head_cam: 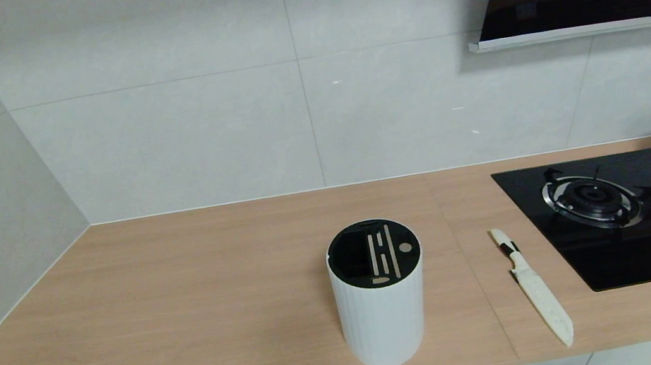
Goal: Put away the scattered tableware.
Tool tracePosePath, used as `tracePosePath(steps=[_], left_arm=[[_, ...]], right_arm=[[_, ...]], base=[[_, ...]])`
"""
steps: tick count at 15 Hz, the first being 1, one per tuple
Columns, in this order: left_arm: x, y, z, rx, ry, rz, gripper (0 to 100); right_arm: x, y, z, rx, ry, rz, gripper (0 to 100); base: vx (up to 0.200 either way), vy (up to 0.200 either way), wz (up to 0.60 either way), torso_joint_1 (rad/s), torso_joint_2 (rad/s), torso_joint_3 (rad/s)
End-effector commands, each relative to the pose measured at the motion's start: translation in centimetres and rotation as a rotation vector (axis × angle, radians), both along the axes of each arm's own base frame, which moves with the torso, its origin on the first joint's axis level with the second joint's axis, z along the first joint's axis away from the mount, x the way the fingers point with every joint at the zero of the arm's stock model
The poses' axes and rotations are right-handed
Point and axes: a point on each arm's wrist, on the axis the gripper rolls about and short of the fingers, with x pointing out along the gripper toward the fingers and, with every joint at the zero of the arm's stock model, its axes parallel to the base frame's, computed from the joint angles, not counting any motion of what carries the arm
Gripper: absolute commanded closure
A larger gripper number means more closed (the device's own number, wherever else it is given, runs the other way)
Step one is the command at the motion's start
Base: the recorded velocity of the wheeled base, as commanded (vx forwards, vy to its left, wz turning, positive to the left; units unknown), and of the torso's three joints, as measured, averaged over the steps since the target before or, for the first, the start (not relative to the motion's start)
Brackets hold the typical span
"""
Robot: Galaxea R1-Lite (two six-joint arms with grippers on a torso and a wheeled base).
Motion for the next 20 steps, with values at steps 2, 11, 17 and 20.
tracePosePath(steps=[2,11,17,20], left_arm=[[0.0,0.0,0.0,0.000,0.000,0.000,0],[0.0,0.0,0.0,0.000,0.000,0.000,0],[0.0,0.0,0.0,0.000,0.000,0.000,0],[0.0,0.0,0.0,0.000,0.000,0.000,0]], right_arm=[[0.0,0.0,0.0,-0.019,0.000,0.007,0],[1.9,0.2,7.6,-0.006,0.075,0.159,0],[11.5,1.2,11.4,0.001,0.349,0.229,0],[16.3,1.8,10.2,0.002,0.428,0.227,0]], base=[[0.000,0.000,0.00,0.000,0.00,0.000],[0.000,0.000,0.00,0.000,0.00,0.000],[0.000,0.000,0.00,0.000,0.00,0.000],[0.000,0.000,0.00,0.000,0.00,0.000]])
